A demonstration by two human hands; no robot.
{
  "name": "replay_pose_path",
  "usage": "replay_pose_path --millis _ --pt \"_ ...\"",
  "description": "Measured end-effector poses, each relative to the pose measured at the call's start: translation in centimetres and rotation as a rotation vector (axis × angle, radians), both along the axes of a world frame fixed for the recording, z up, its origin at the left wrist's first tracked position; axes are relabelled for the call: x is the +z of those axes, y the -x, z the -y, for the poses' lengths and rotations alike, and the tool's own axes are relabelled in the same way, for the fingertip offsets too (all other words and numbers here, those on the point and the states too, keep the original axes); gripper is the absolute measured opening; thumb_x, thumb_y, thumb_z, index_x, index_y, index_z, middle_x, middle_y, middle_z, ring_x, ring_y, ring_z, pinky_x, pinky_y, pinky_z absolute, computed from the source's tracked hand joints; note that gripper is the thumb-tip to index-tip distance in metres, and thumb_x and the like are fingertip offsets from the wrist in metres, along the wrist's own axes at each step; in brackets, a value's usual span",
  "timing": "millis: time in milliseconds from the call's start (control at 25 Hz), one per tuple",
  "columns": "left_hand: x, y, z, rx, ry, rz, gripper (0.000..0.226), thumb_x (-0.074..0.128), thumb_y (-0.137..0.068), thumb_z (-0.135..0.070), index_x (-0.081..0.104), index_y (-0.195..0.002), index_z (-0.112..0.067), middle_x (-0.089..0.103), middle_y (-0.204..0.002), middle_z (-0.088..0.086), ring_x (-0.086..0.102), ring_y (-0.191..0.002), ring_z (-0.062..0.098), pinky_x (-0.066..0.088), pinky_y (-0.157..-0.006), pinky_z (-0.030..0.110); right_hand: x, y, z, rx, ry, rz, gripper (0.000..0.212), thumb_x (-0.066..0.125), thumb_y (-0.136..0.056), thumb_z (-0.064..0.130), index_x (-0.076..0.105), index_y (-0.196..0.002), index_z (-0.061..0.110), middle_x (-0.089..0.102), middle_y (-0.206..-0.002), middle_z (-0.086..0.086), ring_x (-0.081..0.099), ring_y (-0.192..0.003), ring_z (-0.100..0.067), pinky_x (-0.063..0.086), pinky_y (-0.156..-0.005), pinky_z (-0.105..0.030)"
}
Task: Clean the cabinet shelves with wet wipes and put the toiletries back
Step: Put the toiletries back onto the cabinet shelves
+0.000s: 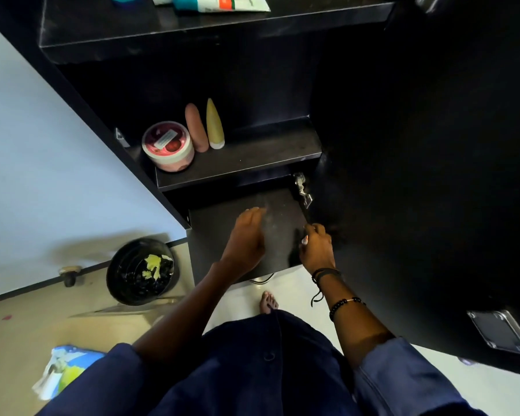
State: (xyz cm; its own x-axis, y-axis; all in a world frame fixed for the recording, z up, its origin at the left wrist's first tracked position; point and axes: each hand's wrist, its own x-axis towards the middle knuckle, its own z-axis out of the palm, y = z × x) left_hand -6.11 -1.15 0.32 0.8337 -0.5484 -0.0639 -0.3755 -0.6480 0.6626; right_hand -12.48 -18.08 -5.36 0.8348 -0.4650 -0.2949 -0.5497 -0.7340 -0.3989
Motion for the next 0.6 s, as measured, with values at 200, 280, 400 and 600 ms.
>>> replay_pose_path --millis 200,280,400,600 --pt "-2.1 -0.6 -0.3 -0.013 -0.094 -0.080 0.055 0.051 -0.084 0.001 0.040 -0.137 -0.004 0.048 -0.132 0.018 0.042 -0.124 0.034 0.033 -0.106 0.038 -1.7 -0.6 0.9 -0.058 -0.062 0.016 0.037 0.046 -0.088 -0.004 0.059 -0.120 0.008 0.054 -0.119 -0.015 0.059 -0.100 -0.038 0.046 -0.083 -0.033" --pt "-2.7 -0.8 -0.6 -0.001 -0.110 -0.104 0.054 0.051 -0.086 -0.001 0.040 -0.138 -0.006 0.047 -0.134 0.016 0.040 -0.126 0.032 0.033 -0.107 0.037 -2.3 -1.0 1.1 -0.070 -0.055 -0.003 0.035 0.047 -0.088 -0.005 0.061 -0.118 0.008 0.057 -0.116 -0.017 0.059 -0.101 -0.039 0.047 -0.085 -0.036" --pt "-2.6 -0.9 -0.9 0.000 -0.114 -0.115 0.051 0.050 -0.089 -0.003 0.040 -0.139 -0.008 0.047 -0.134 0.016 0.040 -0.126 0.031 0.033 -0.107 0.036 -2.5 -1.5 1.2 -0.074 -0.058 0.002 0.025 0.048 -0.091 0.000 0.064 -0.108 0.008 0.063 -0.107 -0.017 0.061 -0.098 -0.038 0.050 -0.081 -0.035" --pt "-0.6 -2.1 -1.5 0.035 -0.043 -0.058 0.053 0.057 -0.086 -0.004 0.043 -0.137 -0.009 0.051 -0.134 0.014 0.048 -0.123 0.028 0.037 -0.102 0.033 1.1 -4.5 -0.8 -0.043 -0.289 0.191 0.017 0.066 -0.084 0.015 0.066 -0.100 0.018 0.072 -0.091 -0.001 0.068 -0.091 -0.024 0.055 -0.081 -0.031"
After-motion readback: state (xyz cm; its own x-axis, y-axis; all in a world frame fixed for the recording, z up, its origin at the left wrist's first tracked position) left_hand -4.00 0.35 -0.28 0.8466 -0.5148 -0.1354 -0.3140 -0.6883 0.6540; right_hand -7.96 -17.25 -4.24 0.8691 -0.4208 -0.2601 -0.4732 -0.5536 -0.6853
